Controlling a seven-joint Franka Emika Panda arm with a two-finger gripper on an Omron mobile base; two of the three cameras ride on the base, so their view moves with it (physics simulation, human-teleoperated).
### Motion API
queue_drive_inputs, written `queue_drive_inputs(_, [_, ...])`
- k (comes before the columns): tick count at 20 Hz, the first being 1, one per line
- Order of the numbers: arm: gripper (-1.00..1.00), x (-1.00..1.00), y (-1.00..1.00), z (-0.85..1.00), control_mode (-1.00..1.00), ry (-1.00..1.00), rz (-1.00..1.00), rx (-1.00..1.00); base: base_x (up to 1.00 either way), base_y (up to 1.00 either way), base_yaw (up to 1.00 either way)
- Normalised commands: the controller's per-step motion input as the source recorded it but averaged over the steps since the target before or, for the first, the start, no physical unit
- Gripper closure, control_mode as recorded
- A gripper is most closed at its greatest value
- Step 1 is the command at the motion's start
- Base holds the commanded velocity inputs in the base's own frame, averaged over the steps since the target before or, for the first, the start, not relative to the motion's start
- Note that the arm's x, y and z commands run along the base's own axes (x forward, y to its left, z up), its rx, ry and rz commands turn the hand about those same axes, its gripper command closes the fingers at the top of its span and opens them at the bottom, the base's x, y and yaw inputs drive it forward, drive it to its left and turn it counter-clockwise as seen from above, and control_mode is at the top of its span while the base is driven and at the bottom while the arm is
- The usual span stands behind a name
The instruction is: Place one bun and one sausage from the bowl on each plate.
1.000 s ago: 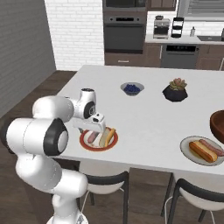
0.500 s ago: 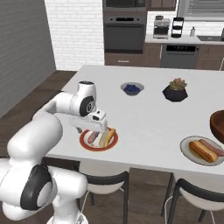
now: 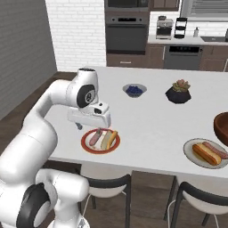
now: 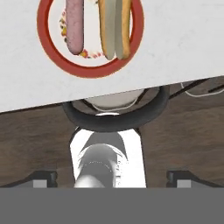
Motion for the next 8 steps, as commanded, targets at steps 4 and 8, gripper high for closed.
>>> queue_drive_inputs(4, [-1.0, -0.95, 0.0, 0.25, -1.0, -0.12, 0.0, 0.0, 0.0, 0.0, 0.0])
queue_drive_inputs(8, [-1.0, -0.96, 0.0, 0.27, -1.0, -0.16, 0.0, 0.0, 0.0, 0.0, 0.0])
